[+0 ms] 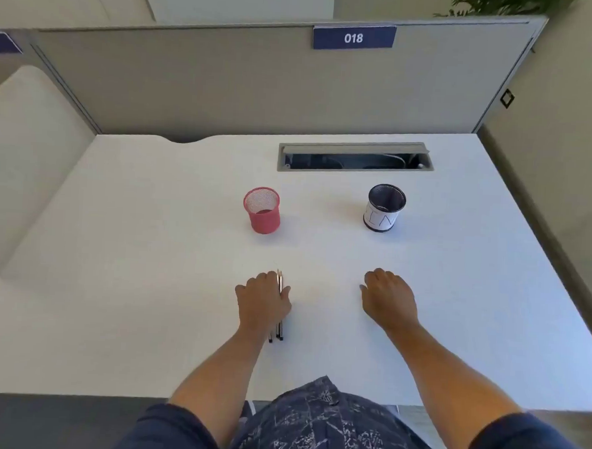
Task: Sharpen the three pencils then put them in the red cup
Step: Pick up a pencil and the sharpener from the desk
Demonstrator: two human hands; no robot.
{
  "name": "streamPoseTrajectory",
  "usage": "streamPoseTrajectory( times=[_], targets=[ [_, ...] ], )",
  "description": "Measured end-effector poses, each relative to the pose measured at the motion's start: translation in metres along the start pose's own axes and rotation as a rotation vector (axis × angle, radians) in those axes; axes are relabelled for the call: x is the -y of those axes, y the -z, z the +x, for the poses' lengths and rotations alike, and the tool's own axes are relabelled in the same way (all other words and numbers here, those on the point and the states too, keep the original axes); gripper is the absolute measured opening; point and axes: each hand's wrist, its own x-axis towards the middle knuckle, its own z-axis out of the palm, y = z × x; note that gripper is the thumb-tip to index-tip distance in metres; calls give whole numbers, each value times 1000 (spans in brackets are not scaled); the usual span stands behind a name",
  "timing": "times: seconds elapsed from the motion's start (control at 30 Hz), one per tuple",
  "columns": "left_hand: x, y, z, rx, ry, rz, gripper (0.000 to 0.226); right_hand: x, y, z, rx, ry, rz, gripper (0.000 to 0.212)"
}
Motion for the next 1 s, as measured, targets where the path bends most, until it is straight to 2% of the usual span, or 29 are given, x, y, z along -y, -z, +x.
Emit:
streamPoseTrajectory(
  times=[0.13,0.27,0.5,0.83,1.0],
  targets=[
    [0,-5,-1,94,48,44,26,-9,1,-15,111,-213,-7,21],
    [3,-11,-2,133,49,17,21,-7,4,-19,205,-305,4,19],
    [8,-22,-2,154,63,-31,20,0,9,-17,299,-343,42,14],
    [12,-28,-2,138,59,-121,13,13,7,-5,375,-302,118,25],
    [13,-27,0,116,54,-133,17,32,10,2,319,-385,305,22]
  ],
)
